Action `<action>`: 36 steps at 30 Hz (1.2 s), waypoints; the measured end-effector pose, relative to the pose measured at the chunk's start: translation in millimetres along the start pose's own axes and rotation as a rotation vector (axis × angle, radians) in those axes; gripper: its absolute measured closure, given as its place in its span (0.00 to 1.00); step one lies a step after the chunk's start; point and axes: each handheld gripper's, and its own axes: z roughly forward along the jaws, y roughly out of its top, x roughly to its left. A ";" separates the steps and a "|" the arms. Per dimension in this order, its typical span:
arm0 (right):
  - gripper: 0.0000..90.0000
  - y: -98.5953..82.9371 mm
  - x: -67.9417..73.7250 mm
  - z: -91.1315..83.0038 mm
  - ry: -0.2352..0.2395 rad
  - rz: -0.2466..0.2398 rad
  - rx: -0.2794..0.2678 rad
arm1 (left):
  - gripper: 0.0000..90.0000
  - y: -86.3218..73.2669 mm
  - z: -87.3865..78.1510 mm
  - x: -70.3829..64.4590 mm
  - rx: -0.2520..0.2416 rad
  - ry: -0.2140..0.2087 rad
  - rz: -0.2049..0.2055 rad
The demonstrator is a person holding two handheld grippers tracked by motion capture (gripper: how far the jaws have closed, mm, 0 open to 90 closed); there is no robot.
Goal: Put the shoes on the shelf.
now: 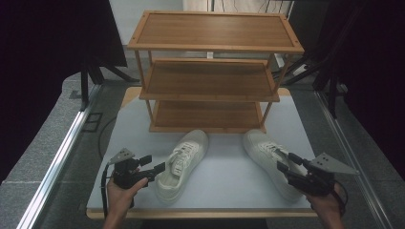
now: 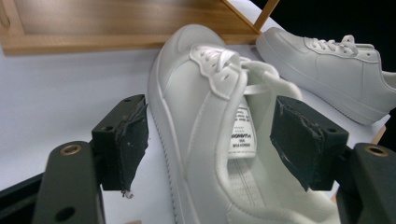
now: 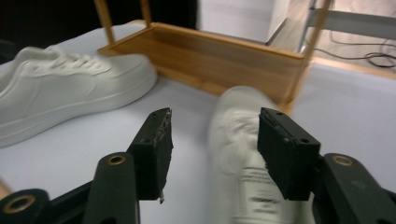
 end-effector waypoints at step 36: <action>0.56 -19.9 -83.8 82.3 0.099 -0.039 0.248 | 0.56 18.8 78.6 -7.1 0.133 0.121 0.119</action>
